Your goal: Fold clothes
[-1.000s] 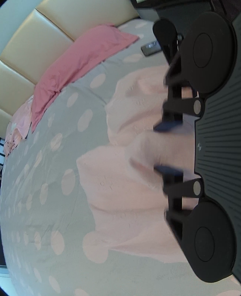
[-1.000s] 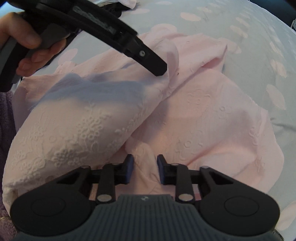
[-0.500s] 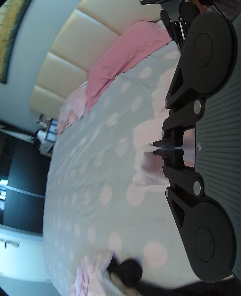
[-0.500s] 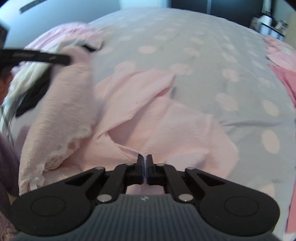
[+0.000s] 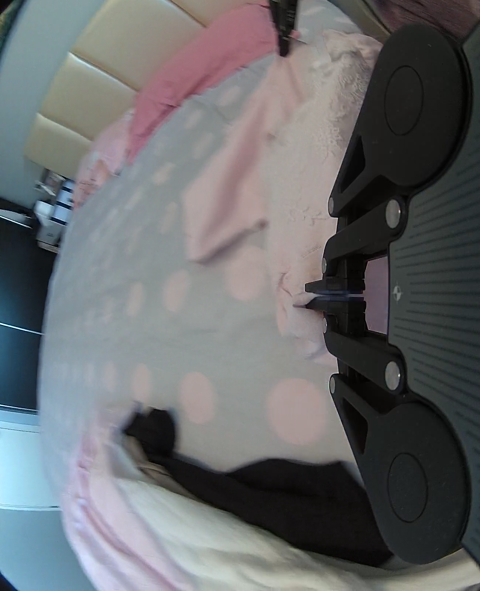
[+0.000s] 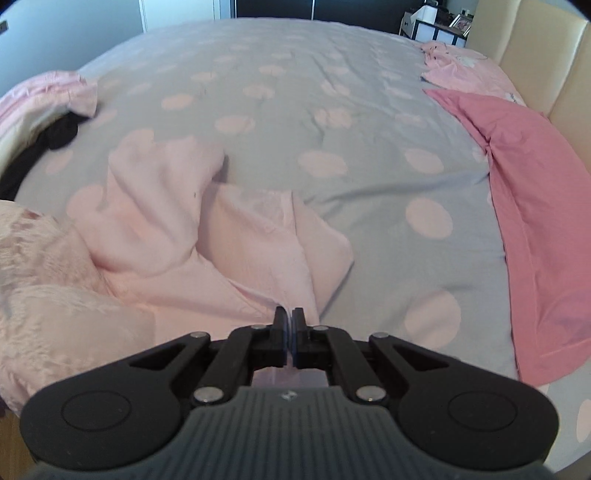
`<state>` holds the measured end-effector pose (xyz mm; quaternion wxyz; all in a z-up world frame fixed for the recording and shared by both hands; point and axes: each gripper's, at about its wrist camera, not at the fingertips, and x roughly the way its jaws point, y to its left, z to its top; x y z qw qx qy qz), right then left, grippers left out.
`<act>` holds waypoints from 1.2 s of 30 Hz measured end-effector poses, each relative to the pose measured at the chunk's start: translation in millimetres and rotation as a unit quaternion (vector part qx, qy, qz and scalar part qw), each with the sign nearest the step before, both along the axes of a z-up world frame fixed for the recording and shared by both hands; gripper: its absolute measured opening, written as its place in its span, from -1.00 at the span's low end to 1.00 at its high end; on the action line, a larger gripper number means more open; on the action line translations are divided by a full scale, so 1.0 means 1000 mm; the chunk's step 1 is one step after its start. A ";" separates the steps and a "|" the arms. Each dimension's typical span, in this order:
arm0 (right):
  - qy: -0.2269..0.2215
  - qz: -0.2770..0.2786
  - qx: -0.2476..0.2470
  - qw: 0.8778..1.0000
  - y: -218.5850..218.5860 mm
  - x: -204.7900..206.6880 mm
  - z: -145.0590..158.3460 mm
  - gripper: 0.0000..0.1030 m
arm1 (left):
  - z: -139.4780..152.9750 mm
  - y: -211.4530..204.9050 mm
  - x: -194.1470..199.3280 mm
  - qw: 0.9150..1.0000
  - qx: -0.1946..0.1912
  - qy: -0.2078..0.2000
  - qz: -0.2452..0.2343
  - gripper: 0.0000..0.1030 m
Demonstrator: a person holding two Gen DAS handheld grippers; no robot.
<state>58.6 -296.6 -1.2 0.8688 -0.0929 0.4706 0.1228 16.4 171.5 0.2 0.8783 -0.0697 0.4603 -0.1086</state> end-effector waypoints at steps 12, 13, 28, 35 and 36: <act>-0.026 0.065 -0.030 0.997 0.014 -0.037 0.016 -0.45 | -0.019 0.004 -0.039 0.996 0.042 0.043 -0.063 -0.74; -0.034 0.080 -0.030 0.996 0.017 -0.041 0.023 -0.45 | -0.016 0.004 -0.040 0.996 0.041 0.042 -0.065 -0.59; 0.013 0.371 -0.007 0.929 0.113 0.003 0.032 -0.44 | -0.017 -0.006 0.012 0.974 0.023 0.019 -0.226 -0.07; 0.055 0.492 -0.018 0.868 0.160 0.036 0.002 0.16 | -0.054 -0.001 0.043 0.962 -0.030 0.056 -0.267 -0.01; 0.060 0.506 -0.014 0.860 0.165 0.041 0.000 0.16 | -0.058 -0.003 0.045 0.959 -0.029 0.058 -0.274 0.01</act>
